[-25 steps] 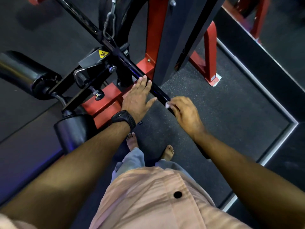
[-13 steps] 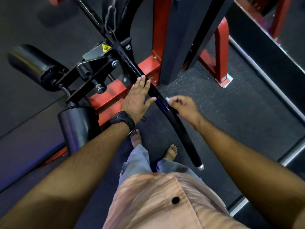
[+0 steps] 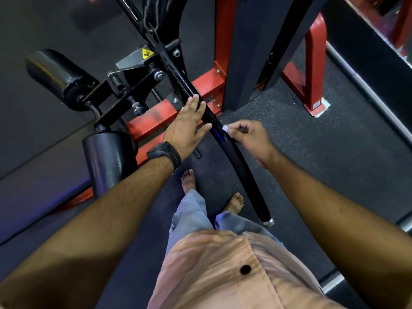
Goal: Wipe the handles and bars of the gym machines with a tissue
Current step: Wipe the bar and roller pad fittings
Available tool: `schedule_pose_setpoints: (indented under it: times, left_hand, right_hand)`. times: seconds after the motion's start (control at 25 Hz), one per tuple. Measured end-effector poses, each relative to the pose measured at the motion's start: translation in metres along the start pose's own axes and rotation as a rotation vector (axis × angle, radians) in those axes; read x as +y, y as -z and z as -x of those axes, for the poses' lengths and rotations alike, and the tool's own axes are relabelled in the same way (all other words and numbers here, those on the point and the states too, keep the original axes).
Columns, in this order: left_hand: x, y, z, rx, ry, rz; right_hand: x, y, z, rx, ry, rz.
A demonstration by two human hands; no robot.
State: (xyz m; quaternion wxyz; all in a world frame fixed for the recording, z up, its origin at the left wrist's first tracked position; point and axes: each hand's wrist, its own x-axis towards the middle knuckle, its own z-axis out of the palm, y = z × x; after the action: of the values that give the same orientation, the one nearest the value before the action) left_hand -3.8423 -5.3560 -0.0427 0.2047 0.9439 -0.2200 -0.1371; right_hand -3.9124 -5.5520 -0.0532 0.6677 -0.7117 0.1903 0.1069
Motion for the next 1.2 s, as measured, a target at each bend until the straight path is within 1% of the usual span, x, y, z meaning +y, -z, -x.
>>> schedule_pose_setpoints:
  times: [0.08,0.16,0.24,0.32,0.44,0.48,0.56,0.64,0.72,0.76,0.8,0.88,1.0,1.08,1.12,1.2]
  left_hand:
    - [0.002,0.0,0.002,0.004,-0.004,-0.009]
    - [0.003,-0.003,0.004,0.011,-0.001,0.002]
    - [0.004,-0.004,0.005,0.011,0.0,0.013]
    - [0.007,-0.001,0.004,0.006,-0.002,-0.001]
    - [0.01,0.001,0.005,0.007,-0.023,-0.019]
    - [0.011,0.0,0.005,0.008,-0.03,-0.019]
    - [0.012,-0.002,0.005,0.007,-0.025,-0.032]
    - [0.013,-0.003,0.004,-0.019,-0.022,-0.072]
    - [0.014,-0.001,0.003,-0.031,-0.026,-0.111]
    - [0.014,-0.001,0.003,-0.031,-0.027,-0.125]
    - [0.015,-0.001,0.003,-0.034,-0.029,-0.132]
    - [0.015,-0.002,0.004,-0.046,-0.017,-0.147]
    - [0.015,-0.003,0.005,-0.046,0.008,-0.176]
    - [0.016,-0.005,0.008,-0.052,0.017,-0.166]
    - [0.017,-0.006,0.009,-0.051,0.021,-0.162]
    - [0.016,-0.004,0.012,-0.04,0.025,-0.153]
  right_hand:
    - [0.016,0.0,0.016,0.072,0.112,0.088]
    - [0.025,-0.001,0.019,0.134,0.26,0.253]
    - [0.017,-0.003,0.012,0.146,0.431,0.405]
    - [0.018,-0.002,0.016,0.109,0.6,0.492]
    - [0.039,0.0,0.038,0.099,0.8,0.64]
    - [0.04,-0.002,0.034,0.09,0.852,0.705]
    - [0.029,-0.01,0.019,0.004,0.905,0.859]
    - [0.023,-0.015,0.016,-0.06,0.971,1.096]
    - [0.024,-0.02,0.027,-0.093,1.063,1.426]
    - [0.022,-0.025,0.033,-0.156,1.062,1.605]
    - [0.018,-0.031,0.037,-0.242,1.02,1.744]
    - [0.013,-0.043,0.039,-0.362,0.91,1.907]
    - [0.017,-0.052,0.055,-0.494,0.84,2.111]
    - [0.021,-0.047,0.064,-0.532,0.811,2.119]
    - [0.022,-0.043,0.063,-0.515,0.833,2.069]
    - [0.029,-0.03,0.061,-0.406,0.914,1.864]
